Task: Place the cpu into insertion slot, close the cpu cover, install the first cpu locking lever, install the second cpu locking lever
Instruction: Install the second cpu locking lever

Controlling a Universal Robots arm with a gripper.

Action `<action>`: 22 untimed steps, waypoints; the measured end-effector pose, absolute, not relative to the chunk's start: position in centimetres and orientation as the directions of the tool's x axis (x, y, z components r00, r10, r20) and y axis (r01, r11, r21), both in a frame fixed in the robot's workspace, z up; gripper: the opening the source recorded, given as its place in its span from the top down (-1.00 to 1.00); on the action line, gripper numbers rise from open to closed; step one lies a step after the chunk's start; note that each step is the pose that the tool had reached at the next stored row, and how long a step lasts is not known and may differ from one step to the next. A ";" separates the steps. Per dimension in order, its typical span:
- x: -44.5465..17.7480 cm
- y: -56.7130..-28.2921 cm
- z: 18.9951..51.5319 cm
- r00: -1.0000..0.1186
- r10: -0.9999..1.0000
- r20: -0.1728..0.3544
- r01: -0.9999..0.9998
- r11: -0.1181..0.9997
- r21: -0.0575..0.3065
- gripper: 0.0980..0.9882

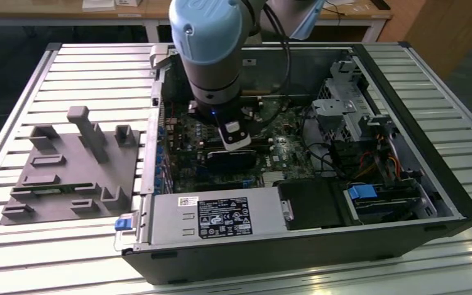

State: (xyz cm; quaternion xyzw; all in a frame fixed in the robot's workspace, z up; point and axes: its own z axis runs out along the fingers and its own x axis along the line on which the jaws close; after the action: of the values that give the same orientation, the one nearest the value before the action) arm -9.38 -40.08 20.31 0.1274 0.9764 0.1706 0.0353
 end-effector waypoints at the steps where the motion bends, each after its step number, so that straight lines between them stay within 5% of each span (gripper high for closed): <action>1: -9.1 -40.1 20.3 -0.965 0.261 -0.025 0.237 0.909 0.342 0.99; 17: -5.3 -40.0 20.3 -0.965 0.261 -0.024 0.237 0.910 0.341 0.99; 22: -5.2 -39.5 20.3 -0.965 0.260 -0.029 0.239 0.920 0.312 0.99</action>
State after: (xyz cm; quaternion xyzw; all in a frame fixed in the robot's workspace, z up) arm -5.20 -39.54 20.31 0.1274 0.9791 0.1550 0.0350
